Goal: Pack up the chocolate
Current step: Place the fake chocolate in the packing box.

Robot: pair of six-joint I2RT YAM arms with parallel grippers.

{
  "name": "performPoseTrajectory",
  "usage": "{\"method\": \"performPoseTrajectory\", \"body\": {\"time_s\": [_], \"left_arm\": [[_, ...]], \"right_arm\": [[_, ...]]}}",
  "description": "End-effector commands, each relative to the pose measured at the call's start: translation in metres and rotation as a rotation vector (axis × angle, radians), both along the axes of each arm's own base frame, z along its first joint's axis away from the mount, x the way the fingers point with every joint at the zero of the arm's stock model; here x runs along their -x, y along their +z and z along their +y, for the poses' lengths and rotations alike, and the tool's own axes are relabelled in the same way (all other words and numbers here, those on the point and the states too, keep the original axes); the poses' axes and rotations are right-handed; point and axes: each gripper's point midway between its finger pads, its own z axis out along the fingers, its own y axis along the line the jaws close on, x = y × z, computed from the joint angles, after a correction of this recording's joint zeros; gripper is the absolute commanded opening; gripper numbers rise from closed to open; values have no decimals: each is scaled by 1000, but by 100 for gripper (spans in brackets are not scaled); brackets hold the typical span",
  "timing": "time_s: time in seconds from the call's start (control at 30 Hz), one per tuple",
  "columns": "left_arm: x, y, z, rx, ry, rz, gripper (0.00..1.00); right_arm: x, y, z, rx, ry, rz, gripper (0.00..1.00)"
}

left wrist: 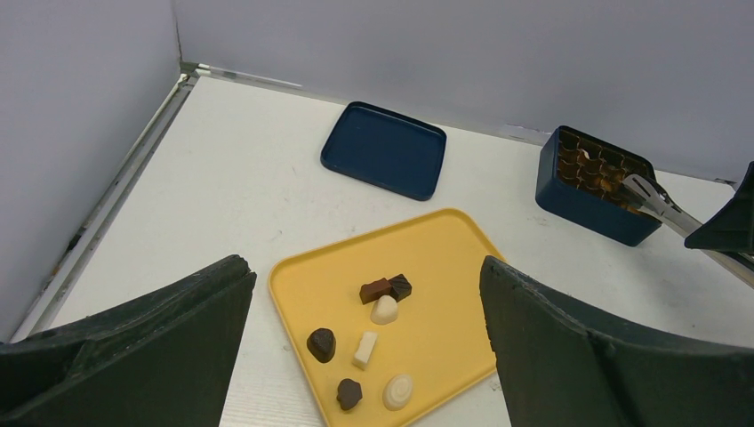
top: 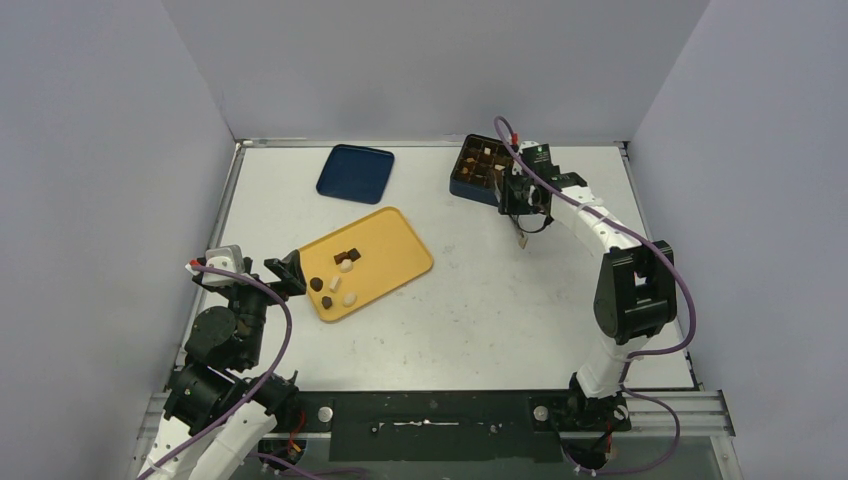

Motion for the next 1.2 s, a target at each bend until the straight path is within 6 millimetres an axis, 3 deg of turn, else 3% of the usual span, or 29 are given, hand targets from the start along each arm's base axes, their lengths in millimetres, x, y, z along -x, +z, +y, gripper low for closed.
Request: {"method": "performPoseTrajectory", "body": {"time_s": [0.0,0.47,0.83,1.17], "left_arm": [[0,12,1,9,3,-37,97],[0,12,1,10,2,-38,97],[0,12,1,10,2,-36,97],[0,12,1,10,4,-37,97]], "right_arm": [[-11,20,0,-35,-18,-73,33],[-9,20,-3,-26,-28,-70,38],[-9,28,-14,15,-74,-89,38],[-8,31,-12,9,-69,-89,37]]}}
